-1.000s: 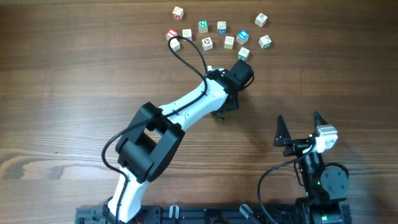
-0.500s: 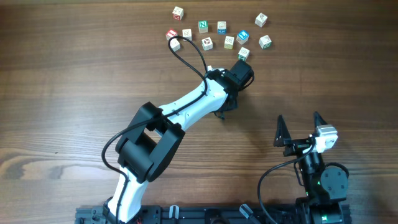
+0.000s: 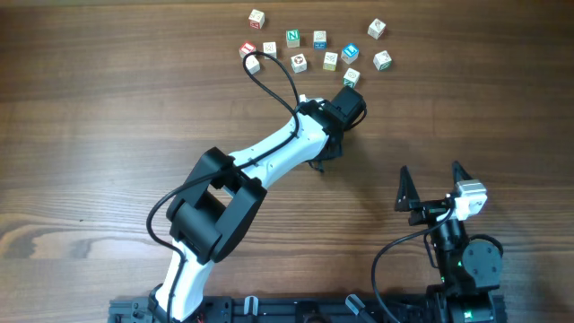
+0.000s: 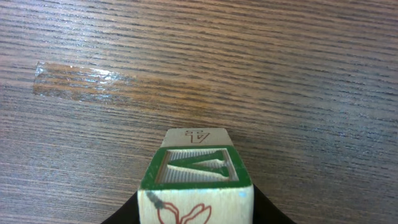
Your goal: Form a tower
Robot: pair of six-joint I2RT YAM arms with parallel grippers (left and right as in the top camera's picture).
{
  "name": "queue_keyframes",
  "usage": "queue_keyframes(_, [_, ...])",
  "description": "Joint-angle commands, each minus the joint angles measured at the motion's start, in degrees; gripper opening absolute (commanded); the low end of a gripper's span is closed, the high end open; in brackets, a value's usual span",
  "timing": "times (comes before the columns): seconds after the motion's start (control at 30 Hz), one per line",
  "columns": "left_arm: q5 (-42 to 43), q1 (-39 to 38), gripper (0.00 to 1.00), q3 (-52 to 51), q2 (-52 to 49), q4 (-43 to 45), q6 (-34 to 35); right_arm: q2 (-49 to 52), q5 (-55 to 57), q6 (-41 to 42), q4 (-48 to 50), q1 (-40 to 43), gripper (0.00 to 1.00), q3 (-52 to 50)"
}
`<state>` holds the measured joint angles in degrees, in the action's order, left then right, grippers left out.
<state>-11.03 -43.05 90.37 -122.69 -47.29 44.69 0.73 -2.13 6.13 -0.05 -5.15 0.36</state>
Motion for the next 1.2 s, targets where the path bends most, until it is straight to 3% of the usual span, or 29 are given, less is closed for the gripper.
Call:
queue_keyframes(0.0, [0.5,0.3,0.32,-0.5,-0.9,0.3,-2.3,-0.3,-0.7,-0.1,0.1,0.2,1.00,-0.1])
queue_keyframes(1.03, [1.6,0.3,0.37,-0.5,-0.9,1.4,-8.3,-0.3,-0.7,-0.1,0.1,0.2,1.00,-0.1])
queue_keyframes(1.17, [1.6,0.3,0.56,-0.5,-0.9,1.4,-8.3,-0.3,-0.7,-0.1,0.1,0.2,1.00,-0.1])
